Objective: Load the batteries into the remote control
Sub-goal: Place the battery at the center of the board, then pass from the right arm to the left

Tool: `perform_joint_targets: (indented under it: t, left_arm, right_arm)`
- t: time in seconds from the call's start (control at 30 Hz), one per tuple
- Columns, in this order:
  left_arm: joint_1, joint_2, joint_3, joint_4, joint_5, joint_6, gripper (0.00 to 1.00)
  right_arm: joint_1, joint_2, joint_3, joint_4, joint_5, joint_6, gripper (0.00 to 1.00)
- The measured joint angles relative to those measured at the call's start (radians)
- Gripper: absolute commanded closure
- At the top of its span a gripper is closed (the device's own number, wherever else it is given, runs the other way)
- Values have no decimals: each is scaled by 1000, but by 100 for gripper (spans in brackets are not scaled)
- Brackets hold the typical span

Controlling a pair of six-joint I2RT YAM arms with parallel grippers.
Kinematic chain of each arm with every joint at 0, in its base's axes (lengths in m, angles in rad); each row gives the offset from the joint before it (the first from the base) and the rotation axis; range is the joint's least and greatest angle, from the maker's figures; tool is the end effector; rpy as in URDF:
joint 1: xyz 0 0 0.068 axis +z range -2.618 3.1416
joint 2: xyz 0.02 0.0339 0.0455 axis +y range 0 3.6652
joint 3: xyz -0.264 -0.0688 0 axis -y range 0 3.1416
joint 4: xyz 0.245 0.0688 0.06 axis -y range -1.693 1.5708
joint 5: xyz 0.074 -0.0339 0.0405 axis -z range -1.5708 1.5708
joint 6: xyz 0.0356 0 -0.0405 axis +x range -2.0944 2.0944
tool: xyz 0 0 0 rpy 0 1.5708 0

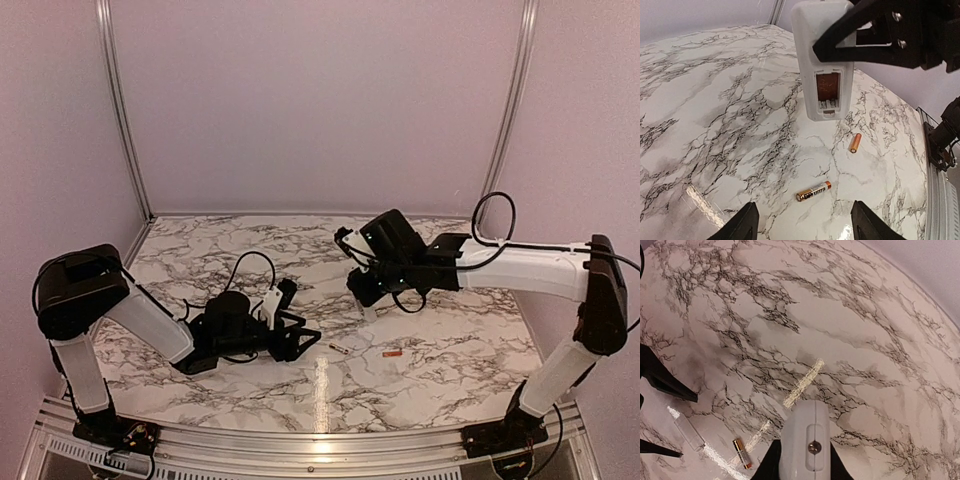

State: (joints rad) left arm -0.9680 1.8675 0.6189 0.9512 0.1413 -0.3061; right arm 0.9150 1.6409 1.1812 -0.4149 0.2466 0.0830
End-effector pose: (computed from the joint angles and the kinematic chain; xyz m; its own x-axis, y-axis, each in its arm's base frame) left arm 0.1864 -0.2797 0.1206 -0.4272 0.0945 -0.8992 0.8004 0.5022 -0.3275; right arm 0.2229 0.2755 0.2387 -0.5221 -0.5467 -0.6546 -0.6320 0.7634 -0.1335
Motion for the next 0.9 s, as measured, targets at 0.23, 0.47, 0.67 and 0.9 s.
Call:
perform_joint_targets:
  t: [0.23,0.47,0.67,0.9]
  left_arm:
    - [-2,-83,-14,18,49,20,35]
    - [-14,-122,5,22,111,-23,38]
    - [-20,-146,11,32,192,-57,42]
    - [-29,-152,26,56,285,-104,52]
  right_arm:
    - [-148,-194,-8,72,-351,43,100]
    - [-146,-213,-38,106,-623,50,100]
    - [-146,-214,-47,110,-798,28,99]
    - [-146,-214,-49,125,-944,16,98]
